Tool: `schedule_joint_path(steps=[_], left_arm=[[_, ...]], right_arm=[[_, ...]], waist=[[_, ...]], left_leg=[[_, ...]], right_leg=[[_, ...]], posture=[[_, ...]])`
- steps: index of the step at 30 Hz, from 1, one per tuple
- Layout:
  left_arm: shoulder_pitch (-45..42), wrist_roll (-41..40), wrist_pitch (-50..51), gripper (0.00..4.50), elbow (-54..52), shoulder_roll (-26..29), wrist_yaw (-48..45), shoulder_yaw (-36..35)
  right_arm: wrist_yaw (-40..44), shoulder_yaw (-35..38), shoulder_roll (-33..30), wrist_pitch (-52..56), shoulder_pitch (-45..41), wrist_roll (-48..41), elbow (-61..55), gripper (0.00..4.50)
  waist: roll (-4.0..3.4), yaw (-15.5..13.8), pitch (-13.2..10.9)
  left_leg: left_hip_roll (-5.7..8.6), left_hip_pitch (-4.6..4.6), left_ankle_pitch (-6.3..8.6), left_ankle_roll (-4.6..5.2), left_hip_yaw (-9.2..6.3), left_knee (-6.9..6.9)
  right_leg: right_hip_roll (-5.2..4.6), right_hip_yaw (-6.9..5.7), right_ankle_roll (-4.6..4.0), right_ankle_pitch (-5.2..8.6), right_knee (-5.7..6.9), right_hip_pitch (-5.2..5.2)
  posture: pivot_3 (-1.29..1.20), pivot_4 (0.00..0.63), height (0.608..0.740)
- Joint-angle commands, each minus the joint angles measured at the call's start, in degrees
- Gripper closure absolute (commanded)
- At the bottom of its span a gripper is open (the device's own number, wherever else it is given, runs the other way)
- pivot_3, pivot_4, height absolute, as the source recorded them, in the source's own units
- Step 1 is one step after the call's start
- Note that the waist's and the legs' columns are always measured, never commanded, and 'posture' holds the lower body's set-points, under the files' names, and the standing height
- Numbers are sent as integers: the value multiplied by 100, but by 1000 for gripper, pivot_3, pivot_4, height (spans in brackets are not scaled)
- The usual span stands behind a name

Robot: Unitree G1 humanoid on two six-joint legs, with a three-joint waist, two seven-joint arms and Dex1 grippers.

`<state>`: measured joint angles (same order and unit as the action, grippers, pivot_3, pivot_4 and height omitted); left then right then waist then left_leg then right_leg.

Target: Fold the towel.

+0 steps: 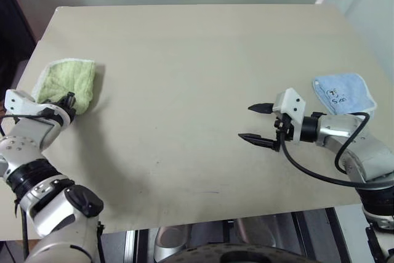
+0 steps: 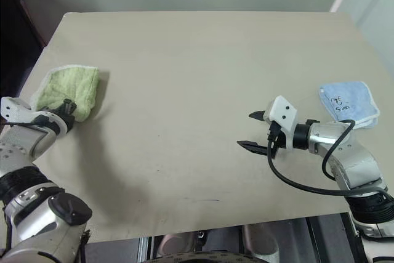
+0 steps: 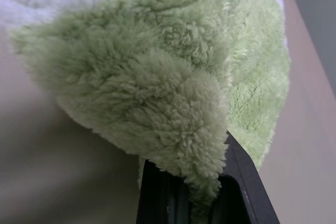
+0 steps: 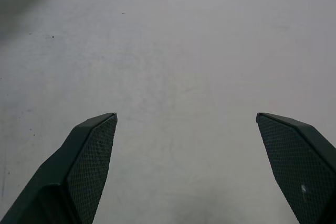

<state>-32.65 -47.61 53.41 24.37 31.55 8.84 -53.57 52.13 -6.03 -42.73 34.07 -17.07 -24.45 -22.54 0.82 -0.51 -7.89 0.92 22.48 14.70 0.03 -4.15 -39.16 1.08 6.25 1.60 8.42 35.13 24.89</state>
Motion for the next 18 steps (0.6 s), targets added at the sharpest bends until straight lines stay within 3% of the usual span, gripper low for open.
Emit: schedule_joint_path(steps=[1,2,6,11,15,18], left_arm=[[82,-73,-82,4471,-225,25,138,-98],[87,-91,-64,4471,-212,33,171,-109],[87,-77,-197,3309,-213,11,325,-131],[96,-249,-153,1537,-334,-57,413,-166],[353,-557,477,157,-807,-16,408,-50],[461,-826,898,70,-908,90,497,-178]], right_arm=[[24,112,-19,-128,7,15,-98,0],[24,114,-20,-131,12,16,-98,0],[14,106,-13,-145,13,29,-91,0],[23,93,-8,-183,7,48,-55,0],[31,113,-9,-224,15,56,-40,0],[14,131,9,-247,35,58,-44,0]], waist=[[1,1,-1],[1,2,-1],[1,3,-1],[1,3,-1],[1,21,-1],[1,20,-1]], left_leg=[[0,-11,0,1,0,4],[0,-16,1,2,-2,6],[0,-25,17,28,-3,6],[0,-27,17,25,-7,7],[-2,-29,20,16,-7,10],[-4,-29,21,12,-7,12]], right_leg=[[1,1,-1,0,0,-8],[3,1,-1,0,0,-12],[5,5,-7,-4,0,-19],[9,5,-10,-6,0,-20],[15,10,-12,-6,-4,-20],[18,10,-11,-6,-9,-20]], posture=[[0,150,740],[0,150,740],[0,150,740],[0,150,740],[0,150,740],[0,150,740]])
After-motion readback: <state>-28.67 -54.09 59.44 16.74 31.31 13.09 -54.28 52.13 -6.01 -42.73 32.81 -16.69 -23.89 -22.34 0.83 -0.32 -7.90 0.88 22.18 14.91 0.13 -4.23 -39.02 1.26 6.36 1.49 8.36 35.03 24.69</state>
